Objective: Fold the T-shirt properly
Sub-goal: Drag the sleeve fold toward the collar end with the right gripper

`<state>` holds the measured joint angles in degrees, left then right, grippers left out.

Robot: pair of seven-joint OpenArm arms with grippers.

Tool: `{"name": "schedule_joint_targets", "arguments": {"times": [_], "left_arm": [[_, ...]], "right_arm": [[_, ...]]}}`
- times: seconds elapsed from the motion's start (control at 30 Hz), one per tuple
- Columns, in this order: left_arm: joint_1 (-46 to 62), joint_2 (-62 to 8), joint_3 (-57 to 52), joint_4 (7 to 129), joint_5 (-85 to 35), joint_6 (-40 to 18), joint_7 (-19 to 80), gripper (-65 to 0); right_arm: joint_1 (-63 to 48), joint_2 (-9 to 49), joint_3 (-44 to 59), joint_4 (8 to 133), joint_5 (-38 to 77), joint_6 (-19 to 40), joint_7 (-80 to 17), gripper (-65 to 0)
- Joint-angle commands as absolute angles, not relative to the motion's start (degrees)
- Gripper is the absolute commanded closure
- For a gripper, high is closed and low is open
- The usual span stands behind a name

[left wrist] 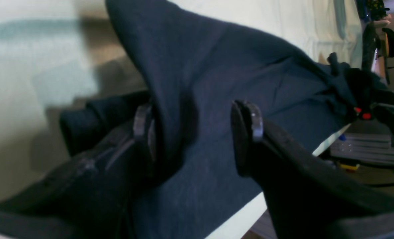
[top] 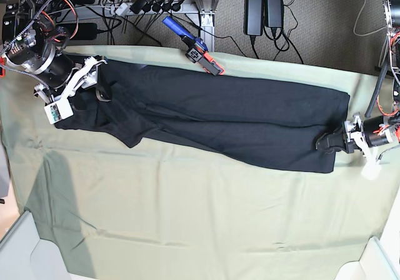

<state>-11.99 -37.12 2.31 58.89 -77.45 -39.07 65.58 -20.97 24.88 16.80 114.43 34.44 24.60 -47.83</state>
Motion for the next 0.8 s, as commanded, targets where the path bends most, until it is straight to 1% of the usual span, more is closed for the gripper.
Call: {"name": "schedule_joint_targets", "arguments": {"times": [0.0, 0.13, 0.27, 0.37, 0.4, 0.43, 0.47, 0.53, 0.57, 0.7, 0.77], "left_arm": [[-12.8, -38.3, 1.9, 59.7, -78.6, -40.0, 65.7, -35.1], [-11.9, -39.6, 1.9, 59.7, -78.7, -40.0, 65.8, -35.1], [-11.6, -41.8, 1.9, 59.7, -80.9, -40.0, 65.8, -35.1], [-11.6, -42.6, 1.9, 59.7, -81.9, -40.0, 65.8, -35.1], [-11.6, -42.6, 1.9, 59.7, -82.0, -40.0, 65.8, -35.1], [-11.6, -42.6, 1.9, 59.7, -82.0, -40.0, 65.8, -35.1], [-11.5, -42.5, 1.9, 59.7, -82.0, -40.0, 65.8, -35.1], [-11.5, -42.5, 1.9, 59.7, -82.1, -40.0, 65.8, -35.1], [-11.5, -42.5, 1.9, 59.7, -82.1, -40.0, 65.8, -35.1], [-11.5, -42.5, 1.9, 59.7, -82.1, -40.0, 65.8, -35.1], [-11.4, -42.5, 1.9, 59.7, -82.1, -40.0, 65.4, -35.1]], "right_arm": [[-20.5, 25.5, 17.4, 115.5, 34.6, 28.5, -46.6, -39.5], [-20.5, 25.0, 20.3, 118.1, 34.6, 28.3, -47.4, -39.5], [-20.1, 22.5, 26.0, 122.2, 38.5, 28.4, -47.3, -39.5], [-18.0, 21.2, 26.7, 122.3, 38.3, 28.3, -46.9, -39.3], [-17.4, 20.6, 26.7, 122.2, 38.3, 28.3, -46.7, -36.8], [-16.7, 20.0, 26.7, 122.0, 38.3, 28.3, -46.3, -30.7], [-16.1, 19.4, 26.7, 121.6, 37.9, 28.3, -46.2, -22.0], [-15.1, 18.3, 26.7, 120.4, 36.4, 28.3, -45.6, -1.5], [-14.8, 18.1, 26.7, 119.5, 35.0, 28.4, -44.9, 0.0], [-14.6, 18.1, 26.7, 113.8, 28.1, 28.4, -42.9, 0.0], [-14.7, 18.1, 26.7, 110.0, 27.2, 28.4, -43.0, 0.0]]}}
